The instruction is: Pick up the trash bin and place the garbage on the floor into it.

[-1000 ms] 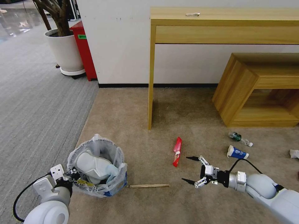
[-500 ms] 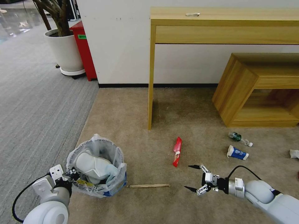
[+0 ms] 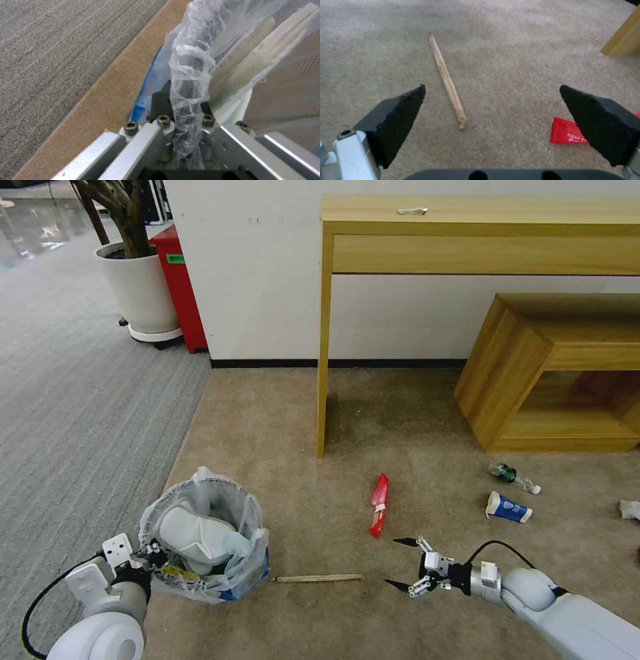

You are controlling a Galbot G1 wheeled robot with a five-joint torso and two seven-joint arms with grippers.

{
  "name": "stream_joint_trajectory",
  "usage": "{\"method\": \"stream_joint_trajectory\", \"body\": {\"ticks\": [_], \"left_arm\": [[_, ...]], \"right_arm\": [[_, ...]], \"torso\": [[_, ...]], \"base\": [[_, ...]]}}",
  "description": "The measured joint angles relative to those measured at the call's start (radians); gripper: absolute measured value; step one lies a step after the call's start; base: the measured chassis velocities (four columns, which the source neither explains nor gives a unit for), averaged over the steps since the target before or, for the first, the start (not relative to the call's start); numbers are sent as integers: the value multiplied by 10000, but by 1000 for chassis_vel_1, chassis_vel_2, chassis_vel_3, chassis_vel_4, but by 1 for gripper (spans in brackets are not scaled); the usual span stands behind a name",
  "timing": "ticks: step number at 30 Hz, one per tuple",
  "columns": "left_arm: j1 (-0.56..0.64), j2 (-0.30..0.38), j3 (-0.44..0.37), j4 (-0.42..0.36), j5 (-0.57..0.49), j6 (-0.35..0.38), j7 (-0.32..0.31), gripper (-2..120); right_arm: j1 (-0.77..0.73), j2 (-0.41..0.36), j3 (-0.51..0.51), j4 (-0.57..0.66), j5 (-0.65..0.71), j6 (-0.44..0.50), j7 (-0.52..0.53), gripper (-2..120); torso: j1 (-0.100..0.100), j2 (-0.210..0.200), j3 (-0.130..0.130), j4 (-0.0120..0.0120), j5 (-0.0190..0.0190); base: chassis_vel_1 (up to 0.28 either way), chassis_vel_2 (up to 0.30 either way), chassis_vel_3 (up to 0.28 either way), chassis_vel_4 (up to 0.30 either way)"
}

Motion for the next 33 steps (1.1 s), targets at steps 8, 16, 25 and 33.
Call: {"method": "stream_joint_trajectory", "body": {"ticks": [8,16,25,33], "left_arm": [[-75,-8,-18,106,-34,8,-11,0],[-127,-6,19,154,-38,22,-15,0],[-106,21,-45,134,-71,27,-20,0],[-130,-24,-62,129,-85,27,-23,0]], "right_arm": [[619,482,-482,-962,-3,158,-197,99],[769,826,-584,-1402,-71,191,-300,97],[1242,1137,-888,-1921,-214,269,-383,97],[1577,1359,-1198,-2277,-343,386,-470,96]], "torso": [[0,0,0,0,-2],[0,0,0,-1,-1],[0,0,-1,0,-1],[1,0,-1,0,-1]], "base": [[0,0,0,0],[0,0,0,0],[0,0,0,0],[0,0,0,0]]}}
